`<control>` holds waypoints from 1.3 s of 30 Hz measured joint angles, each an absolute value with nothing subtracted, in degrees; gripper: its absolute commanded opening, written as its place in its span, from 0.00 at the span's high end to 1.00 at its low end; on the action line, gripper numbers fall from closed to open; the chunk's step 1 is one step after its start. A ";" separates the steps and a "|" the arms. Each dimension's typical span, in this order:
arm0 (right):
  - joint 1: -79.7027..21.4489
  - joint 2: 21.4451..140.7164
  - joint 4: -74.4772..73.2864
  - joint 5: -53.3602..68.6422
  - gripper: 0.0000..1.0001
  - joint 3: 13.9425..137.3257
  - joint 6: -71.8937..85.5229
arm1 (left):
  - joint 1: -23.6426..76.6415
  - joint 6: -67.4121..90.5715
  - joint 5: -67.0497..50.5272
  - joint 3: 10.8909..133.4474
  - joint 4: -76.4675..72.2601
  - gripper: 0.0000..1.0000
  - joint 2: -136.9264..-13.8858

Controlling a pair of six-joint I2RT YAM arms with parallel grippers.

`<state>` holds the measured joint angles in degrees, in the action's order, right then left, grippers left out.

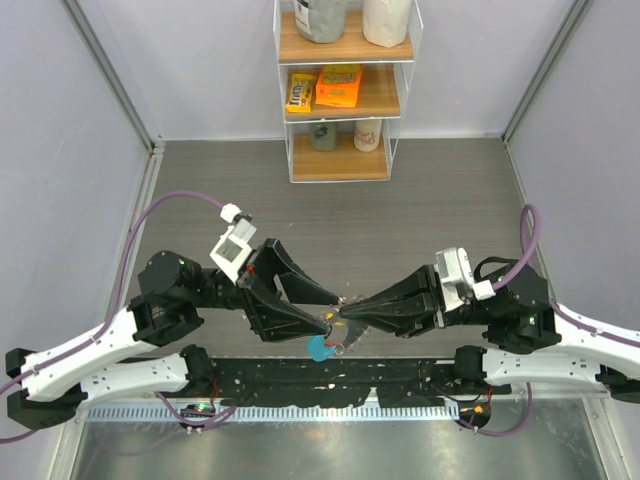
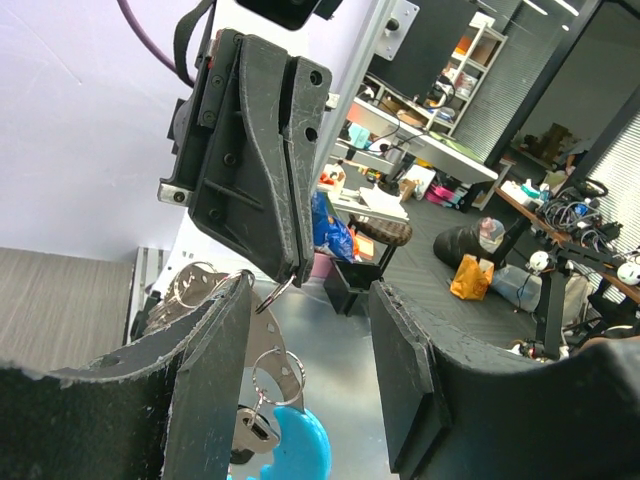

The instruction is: Put the keys on the keyring

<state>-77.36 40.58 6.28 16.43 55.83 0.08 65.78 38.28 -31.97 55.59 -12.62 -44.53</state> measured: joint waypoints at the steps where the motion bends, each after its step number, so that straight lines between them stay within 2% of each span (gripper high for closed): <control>1: -77.36 40.71 6.44 16.43 0.94 55.83 0.25 | 65.78 38.28 -31.99 55.61 -12.73 0.46 -44.64; 3: -77.36 41.01 6.98 16.40 0.94 55.83 0.58 | 65.78 38.30 -32.03 55.61 -13.06 0.51 -44.95; 8: -77.36 41.28 8.25 16.27 0.94 55.83 1.06 | 65.78 38.48 -32.23 55.61 -13.43 0.55 -45.82; 13: -77.36 41.30 9.34 16.19 0.94 55.83 1.45 | 65.78 38.52 -32.56 55.61 -13.50 0.68 -45.98; 20: -77.41 41.65 9.89 16.21 0.95 55.83 1.69 | 65.78 38.50 -32.62 55.61 -13.50 0.79 -46.06; 22: -77.41 41.65 10.09 16.19 0.94 55.83 1.72 | 65.78 38.48 -32.64 55.66 -13.47 0.87 -46.13; 24: -77.41 41.78 10.28 16.16 0.94 55.83 1.72 | 65.78 38.57 -32.80 55.72 -13.52 1.00 -46.24; 38: -77.38 41.89 10.70 15.66 0.94 55.83 1.67 | 65.78 37.12 -33.21 56.14 -13.43 1.00 -46.17; 39: -77.38 41.87 10.66 15.66 0.90 55.83 1.67 | 65.78 36.93 -33.19 56.14 -13.34 1.00 -46.09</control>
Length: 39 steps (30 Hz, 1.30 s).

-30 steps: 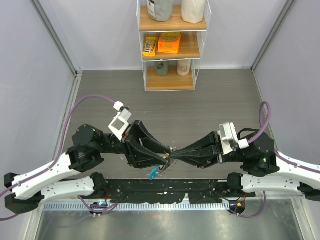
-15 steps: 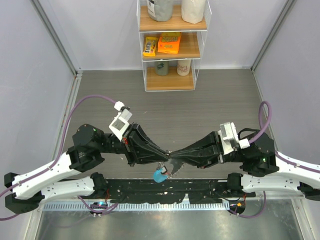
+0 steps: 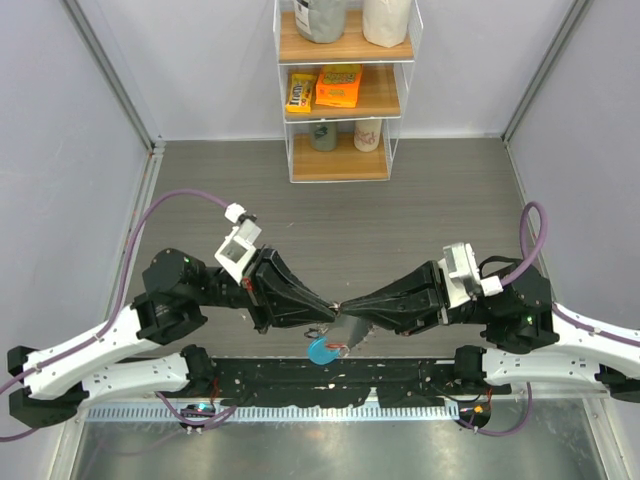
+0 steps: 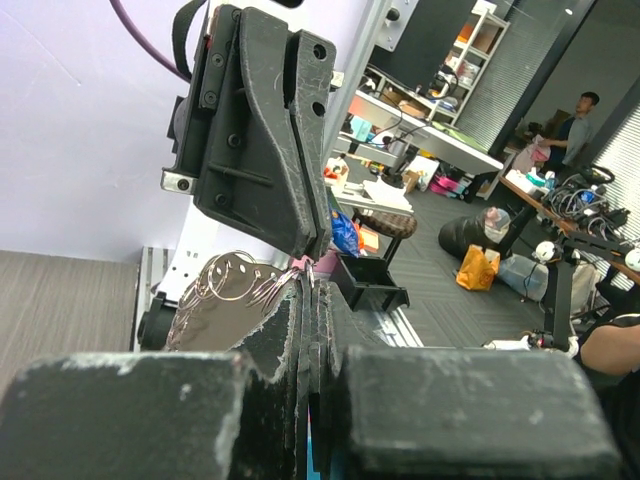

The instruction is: Put the keys on the keyring

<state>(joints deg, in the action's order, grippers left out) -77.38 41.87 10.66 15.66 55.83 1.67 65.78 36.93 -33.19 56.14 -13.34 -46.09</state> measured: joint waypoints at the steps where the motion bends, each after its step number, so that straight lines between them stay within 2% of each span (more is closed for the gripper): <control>1: -77.38 41.82 10.61 15.66 0.80 55.83 1.67 | 65.78 36.80 -33.17 56.14 -13.28 1.00 -45.98; 4: -77.38 40.91 9.72 15.53 0.68 55.83 1.74 | 65.78 36.25 -33.08 56.14 -12.88 1.00 -45.54; 5: -77.38 40.56 9.13 15.51 0.61 55.83 1.72 | 65.78 35.90 -33.04 56.14 -12.80 1.00 -45.43; 9: -77.38 38.33 5.56 14.92 0.53 56.34 1.45 | 65.78 34.74 -33.01 56.14 -11.88 1.00 -45.01; 13: -77.38 36.97 0.82 14.72 0.49 58.30 0.56 | 65.78 32.25 -33.10 55.92 -11.62 1.00 -44.66; 17: -77.38 37.12 -5.02 16.34 0.49 61.98 -1.52 | 65.78 28.45 -34.15 54.89 -11.79 1.00 -44.07; 24: -77.38 43.29 -13.41 21.76 0.57 68.69 -5.10 | 65.78 23.40 -37.58 53.89 -13.13 1.00 -45.50; 39: -77.30 47.40 -17.91 23.94 0.63 69.60 -6.79 | 65.78 15.70 -38.81 50.22 -14.52 1.00 -44.29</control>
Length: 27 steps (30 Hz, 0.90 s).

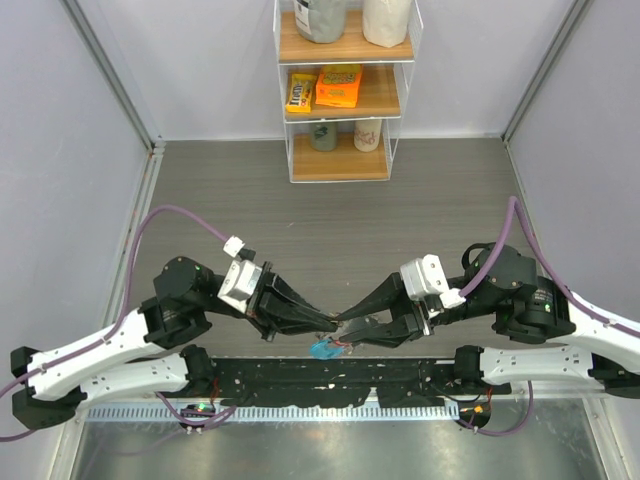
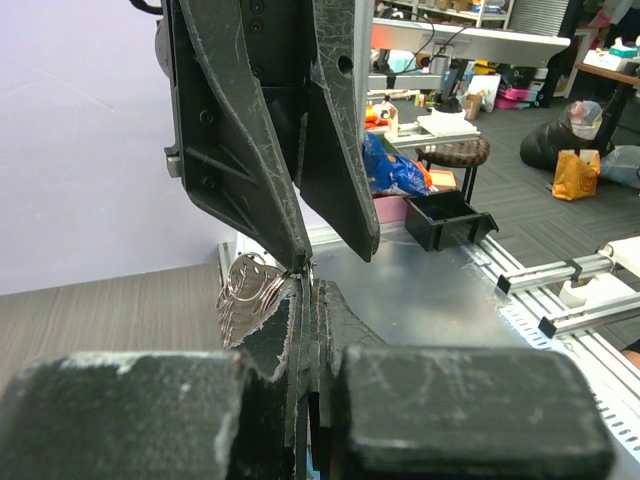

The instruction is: Put the keys on the keyring

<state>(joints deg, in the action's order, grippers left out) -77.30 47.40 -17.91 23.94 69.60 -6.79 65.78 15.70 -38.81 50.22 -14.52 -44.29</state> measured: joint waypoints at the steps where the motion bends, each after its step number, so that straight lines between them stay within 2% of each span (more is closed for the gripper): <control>1: -77.30 47.40 -17.89 23.94 0.63 69.60 -6.79 | 65.78 15.55 -38.83 50.13 -14.63 1.00 -44.12; 27: -77.30 49.52 -14.37 22.17 0.68 69.58 -4.16 | 65.78 16.73 -37.32 47.00 -20.69 1.00 -41.47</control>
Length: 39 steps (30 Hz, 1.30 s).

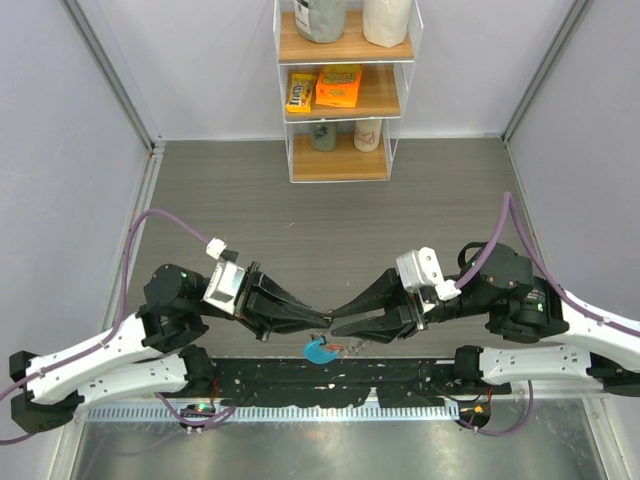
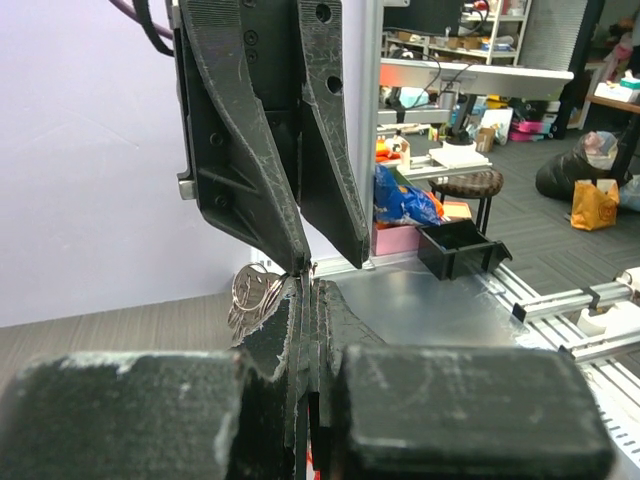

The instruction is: Put the keys on the keyring

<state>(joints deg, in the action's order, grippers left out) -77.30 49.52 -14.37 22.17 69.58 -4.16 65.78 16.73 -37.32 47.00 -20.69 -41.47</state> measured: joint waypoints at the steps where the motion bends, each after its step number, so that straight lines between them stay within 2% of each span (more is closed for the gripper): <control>1: -77.30 49.50 -14.20 21.87 0.68 69.56 -4.14 | 65.78 16.88 -36.91 46.92 -20.86 1.00 -41.36; 7: -77.30 49.39 -12.84 19.55 0.69 68.93 -4.14 | 65.78 17.76 -33.80 46.17 -21.26 1.00 -40.40; 10: -77.30 49.32 -12.45 18.39 0.66 68.58 -4.12 | 65.78 17.98 -32.58 45.60 -21.56 1.00 -40.03; 18: -77.41 43.51 -10.20 9.17 0.50 63.86 -3.60 | 65.67 18.04 -30.00 45.45 -21.10 1.00 -39.59; 22: -77.38 40.14 -11.55 0.43 0.34 62.52 -3.20 | 65.67 17.52 -27.49 44.99 -19.42 1.00 -37.47; 24: -77.41 38.63 -12.56 -3.31 0.32 61.52 -2.90 | 65.67 17.08 -25.65 44.71 -17.54 1.00 -35.97; 30: -77.41 35.46 -15.75 -13.52 0.32 54.30 0.05 | 65.67 14.35 -17.45 44.64 -8.51 1.00 -31.05; 39: -76.95 39.57 -19.27 -25.98 0.32 40.23 6.04 | 65.67 10.79 -6.61 43.62 -1.06 1.00 -28.12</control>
